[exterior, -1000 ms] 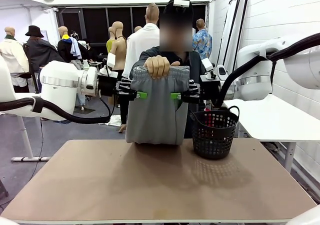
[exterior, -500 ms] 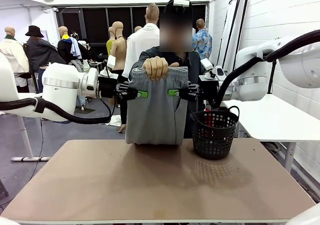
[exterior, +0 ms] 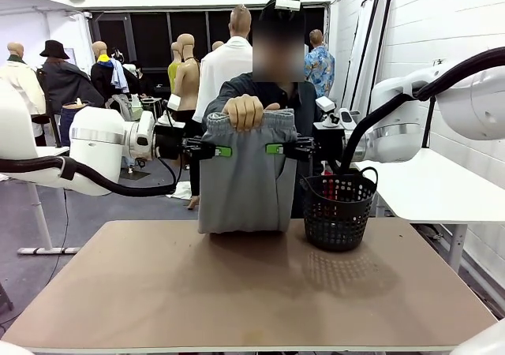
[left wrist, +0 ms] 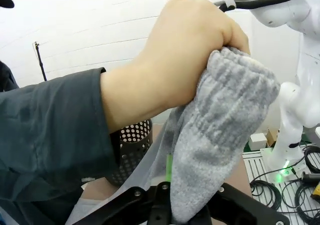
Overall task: Fold the training pants.
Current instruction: Grab both ends of the Training pants handed by a person, then release the ends of the Training pants and then grab the overlapped ends.
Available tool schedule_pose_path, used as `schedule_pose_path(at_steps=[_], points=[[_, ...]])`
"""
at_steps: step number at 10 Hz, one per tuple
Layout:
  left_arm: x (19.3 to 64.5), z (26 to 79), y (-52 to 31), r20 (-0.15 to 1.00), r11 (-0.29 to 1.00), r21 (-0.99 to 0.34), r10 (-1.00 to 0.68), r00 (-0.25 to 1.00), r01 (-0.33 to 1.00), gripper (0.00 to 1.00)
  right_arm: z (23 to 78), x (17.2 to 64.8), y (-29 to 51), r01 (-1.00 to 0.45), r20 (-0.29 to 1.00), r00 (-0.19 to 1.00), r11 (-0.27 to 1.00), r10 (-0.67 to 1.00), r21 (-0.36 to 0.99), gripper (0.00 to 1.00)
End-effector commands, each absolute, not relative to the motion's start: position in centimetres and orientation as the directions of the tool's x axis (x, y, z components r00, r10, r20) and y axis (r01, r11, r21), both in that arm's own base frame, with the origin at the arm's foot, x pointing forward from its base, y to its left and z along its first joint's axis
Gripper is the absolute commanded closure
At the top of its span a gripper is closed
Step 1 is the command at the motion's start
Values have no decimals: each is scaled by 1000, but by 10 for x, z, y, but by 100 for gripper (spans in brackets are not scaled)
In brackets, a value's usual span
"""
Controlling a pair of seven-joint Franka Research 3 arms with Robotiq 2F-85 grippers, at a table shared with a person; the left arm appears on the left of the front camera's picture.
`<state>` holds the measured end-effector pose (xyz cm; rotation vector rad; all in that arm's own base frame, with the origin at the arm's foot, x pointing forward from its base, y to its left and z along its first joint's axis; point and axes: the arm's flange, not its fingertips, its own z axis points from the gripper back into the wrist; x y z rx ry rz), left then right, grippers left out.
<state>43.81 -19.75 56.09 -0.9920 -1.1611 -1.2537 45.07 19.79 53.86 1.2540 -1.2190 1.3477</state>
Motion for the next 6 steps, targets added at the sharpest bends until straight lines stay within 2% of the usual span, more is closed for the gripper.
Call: schedule_pose_path(at_steps=[1, 2, 6], points=[[451, 566, -203, 967, 27, 52, -250, -44, 998, 100, 546, 461, 204, -993, 999, -50, -107, 16, -48, 100], [438, 561, -197, 984, 87, 58, -172, -43, 994, 100, 539, 451, 198, -991, 997, -80, -109, -9, -81, 100], [438, 561, -197, 984, 87, 58, -172, -43, 994, 100, 539, 451, 198, -991, 997, -80, -109, -9, -81, 100]])
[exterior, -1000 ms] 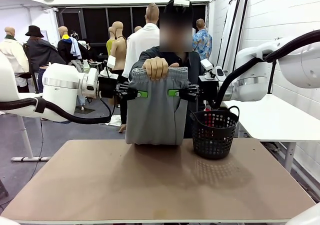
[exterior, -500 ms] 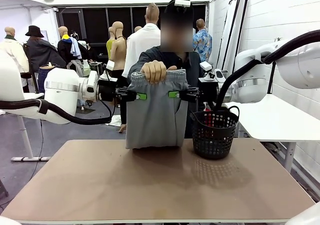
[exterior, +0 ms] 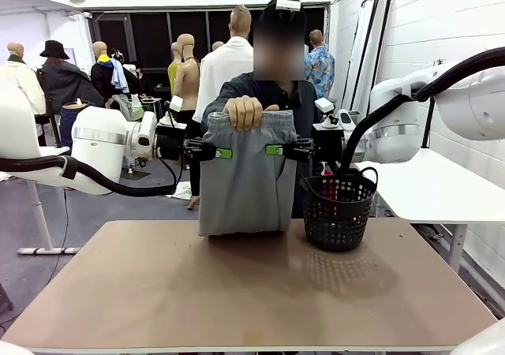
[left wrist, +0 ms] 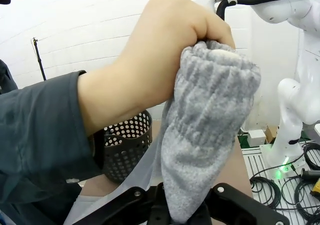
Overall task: Fold the training pants.
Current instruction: Release the ends of the Training pants and then grab the overlapped ends.
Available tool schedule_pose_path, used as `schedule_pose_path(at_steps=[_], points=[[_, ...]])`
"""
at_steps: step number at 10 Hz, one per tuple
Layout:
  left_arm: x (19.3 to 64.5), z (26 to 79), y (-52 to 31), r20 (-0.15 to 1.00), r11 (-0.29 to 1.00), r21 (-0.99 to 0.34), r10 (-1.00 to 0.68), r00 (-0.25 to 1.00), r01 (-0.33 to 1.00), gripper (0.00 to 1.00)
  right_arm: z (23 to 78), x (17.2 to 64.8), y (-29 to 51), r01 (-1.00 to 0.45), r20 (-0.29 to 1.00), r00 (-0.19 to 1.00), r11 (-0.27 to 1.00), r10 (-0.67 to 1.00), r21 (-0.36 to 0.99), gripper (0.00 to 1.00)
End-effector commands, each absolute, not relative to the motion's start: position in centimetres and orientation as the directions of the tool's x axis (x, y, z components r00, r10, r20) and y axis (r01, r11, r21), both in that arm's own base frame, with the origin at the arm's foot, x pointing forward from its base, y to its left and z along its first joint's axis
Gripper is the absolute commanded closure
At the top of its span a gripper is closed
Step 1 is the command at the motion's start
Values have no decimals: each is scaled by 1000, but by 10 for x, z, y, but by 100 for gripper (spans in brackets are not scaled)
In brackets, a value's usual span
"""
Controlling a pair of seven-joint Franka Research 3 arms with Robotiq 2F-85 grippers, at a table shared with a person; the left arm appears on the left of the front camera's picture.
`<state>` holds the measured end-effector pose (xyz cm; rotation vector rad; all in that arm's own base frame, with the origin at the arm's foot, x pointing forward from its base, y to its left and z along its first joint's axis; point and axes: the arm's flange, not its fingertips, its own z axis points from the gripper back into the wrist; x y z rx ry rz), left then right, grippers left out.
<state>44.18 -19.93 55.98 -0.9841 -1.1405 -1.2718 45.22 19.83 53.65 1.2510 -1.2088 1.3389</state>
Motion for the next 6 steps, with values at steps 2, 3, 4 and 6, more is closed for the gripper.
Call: schedule_pose_path(at_steps=[2, 3, 4, 6], points=[[438, 561, -197, 984, 87, 58, -172, -43, 994, 100, 539, 451, 198, -991, 997, -80, -109, -9, -81, 100], [438, 561, -197, 984, 87, 58, -172, -43, 994, 100, 539, 451, 198, -991, 997, -80, -109, -9, -81, 100], [438, 561, -197, 984, 87, 58, -172, -43, 994, 100, 539, 451, 198, -991, 997, -80, -109, -9, -81, 100], [438, 561, -197, 984, 87, 58, -172, -43, 994, 100, 539, 451, 198, -991, 997, -80, -109, -9, -81, 100]])
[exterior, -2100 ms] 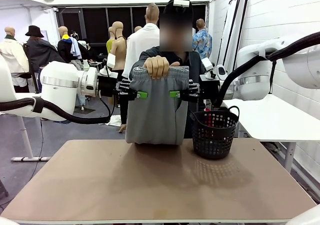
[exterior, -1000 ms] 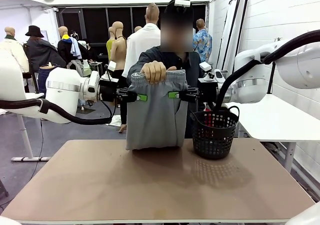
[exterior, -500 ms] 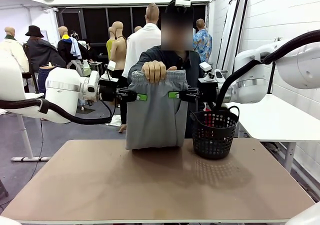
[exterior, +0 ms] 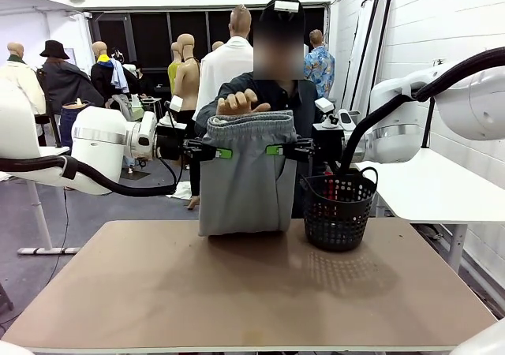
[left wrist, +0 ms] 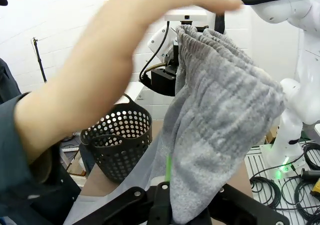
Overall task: Fold the training pants.
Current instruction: Release the ends of the Training pants and then grab the overlapped ends.
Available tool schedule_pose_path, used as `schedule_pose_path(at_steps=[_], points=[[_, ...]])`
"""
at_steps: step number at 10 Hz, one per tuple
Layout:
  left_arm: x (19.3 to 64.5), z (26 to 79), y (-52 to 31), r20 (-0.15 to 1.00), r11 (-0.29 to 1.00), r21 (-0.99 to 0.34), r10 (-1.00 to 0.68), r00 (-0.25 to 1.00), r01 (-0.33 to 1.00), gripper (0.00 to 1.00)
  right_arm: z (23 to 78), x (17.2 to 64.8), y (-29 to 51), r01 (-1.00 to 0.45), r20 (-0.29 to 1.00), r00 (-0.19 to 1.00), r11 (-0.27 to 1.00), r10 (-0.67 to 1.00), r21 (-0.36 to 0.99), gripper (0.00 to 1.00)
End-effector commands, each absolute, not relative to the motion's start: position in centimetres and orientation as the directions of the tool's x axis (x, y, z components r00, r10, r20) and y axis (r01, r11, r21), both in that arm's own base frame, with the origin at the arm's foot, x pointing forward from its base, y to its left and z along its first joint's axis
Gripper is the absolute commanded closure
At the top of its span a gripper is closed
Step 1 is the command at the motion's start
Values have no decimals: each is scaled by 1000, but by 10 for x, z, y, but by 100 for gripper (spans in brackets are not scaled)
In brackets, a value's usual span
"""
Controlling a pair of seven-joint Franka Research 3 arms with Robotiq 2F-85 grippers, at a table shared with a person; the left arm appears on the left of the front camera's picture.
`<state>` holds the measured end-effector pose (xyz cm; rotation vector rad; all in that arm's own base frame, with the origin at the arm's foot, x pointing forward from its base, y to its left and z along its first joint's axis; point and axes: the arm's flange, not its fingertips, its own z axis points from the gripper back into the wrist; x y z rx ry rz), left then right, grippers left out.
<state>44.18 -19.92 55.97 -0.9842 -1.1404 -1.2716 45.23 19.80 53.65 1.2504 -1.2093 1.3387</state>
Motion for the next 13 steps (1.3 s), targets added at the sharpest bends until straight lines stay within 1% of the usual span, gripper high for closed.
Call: schedule_pose_path(at_steps=[1, 13], points=[[438, 561, -197, 984, 87, 58, -172, -43, 994, 100, 539, 451, 198, -991, 997, -80, -109, -9, -81, 100], [438, 561, -197, 984, 87, 58, -172, -43, 994, 100, 539, 451, 198, -991, 997, -80, -109, -9, -81, 100]])
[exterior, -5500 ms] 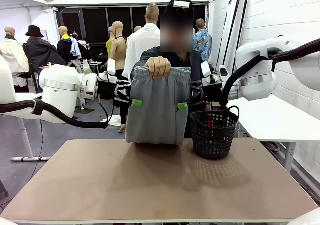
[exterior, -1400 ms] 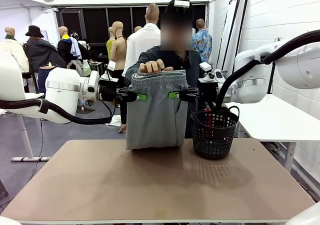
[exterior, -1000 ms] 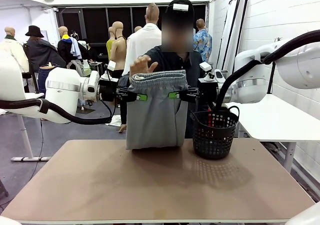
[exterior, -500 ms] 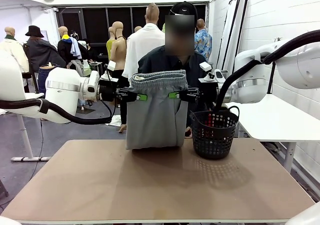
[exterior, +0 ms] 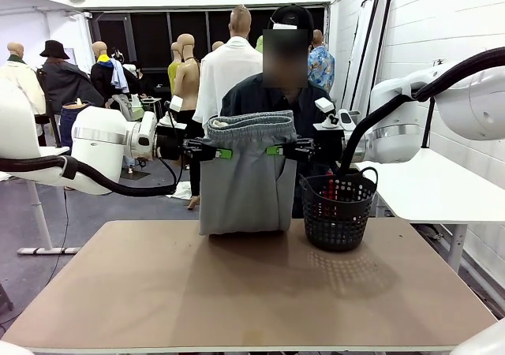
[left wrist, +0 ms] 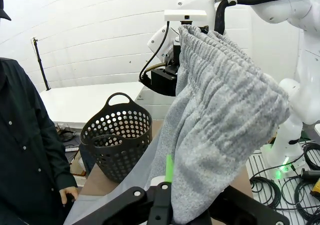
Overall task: Fold the training pants.
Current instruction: Release the ends of the Training pants and then grab the overlapped ends.
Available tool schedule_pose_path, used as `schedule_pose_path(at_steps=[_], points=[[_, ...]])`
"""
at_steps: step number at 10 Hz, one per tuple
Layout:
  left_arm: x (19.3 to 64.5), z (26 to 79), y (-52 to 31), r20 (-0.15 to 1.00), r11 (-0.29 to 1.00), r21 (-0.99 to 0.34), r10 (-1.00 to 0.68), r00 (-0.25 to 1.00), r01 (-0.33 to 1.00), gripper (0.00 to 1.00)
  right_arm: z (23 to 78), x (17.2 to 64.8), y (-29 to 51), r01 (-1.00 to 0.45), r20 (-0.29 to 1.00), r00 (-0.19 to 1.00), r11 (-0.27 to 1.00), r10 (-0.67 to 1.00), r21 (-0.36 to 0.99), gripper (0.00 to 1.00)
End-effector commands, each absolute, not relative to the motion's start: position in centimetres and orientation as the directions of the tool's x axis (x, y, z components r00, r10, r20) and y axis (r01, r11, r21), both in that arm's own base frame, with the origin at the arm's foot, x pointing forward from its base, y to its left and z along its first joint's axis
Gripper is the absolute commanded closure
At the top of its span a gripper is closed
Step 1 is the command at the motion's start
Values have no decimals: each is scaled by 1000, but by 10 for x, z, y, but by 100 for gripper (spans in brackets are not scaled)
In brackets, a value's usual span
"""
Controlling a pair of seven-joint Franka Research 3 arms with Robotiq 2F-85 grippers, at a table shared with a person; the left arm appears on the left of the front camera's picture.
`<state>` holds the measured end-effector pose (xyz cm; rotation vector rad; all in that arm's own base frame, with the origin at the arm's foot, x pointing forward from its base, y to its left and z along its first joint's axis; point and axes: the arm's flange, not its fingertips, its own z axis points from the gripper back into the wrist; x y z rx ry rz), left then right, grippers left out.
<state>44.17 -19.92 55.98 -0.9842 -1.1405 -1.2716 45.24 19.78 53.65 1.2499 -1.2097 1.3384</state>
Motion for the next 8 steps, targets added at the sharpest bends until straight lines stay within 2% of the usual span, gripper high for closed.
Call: schedule_pose_path(at_steps=[1, 8], points=[[438, 561, -197, 984, 87, 58, -172, -43, 994, 100, 539, 451, 198, -991, 997, -80, -109, -9, -81, 100], [438, 561, -197, 984, 87, 58, -172, -43, 994, 100, 539, 451, 198, -991, 997, -80, -109, -9, -81, 100]])
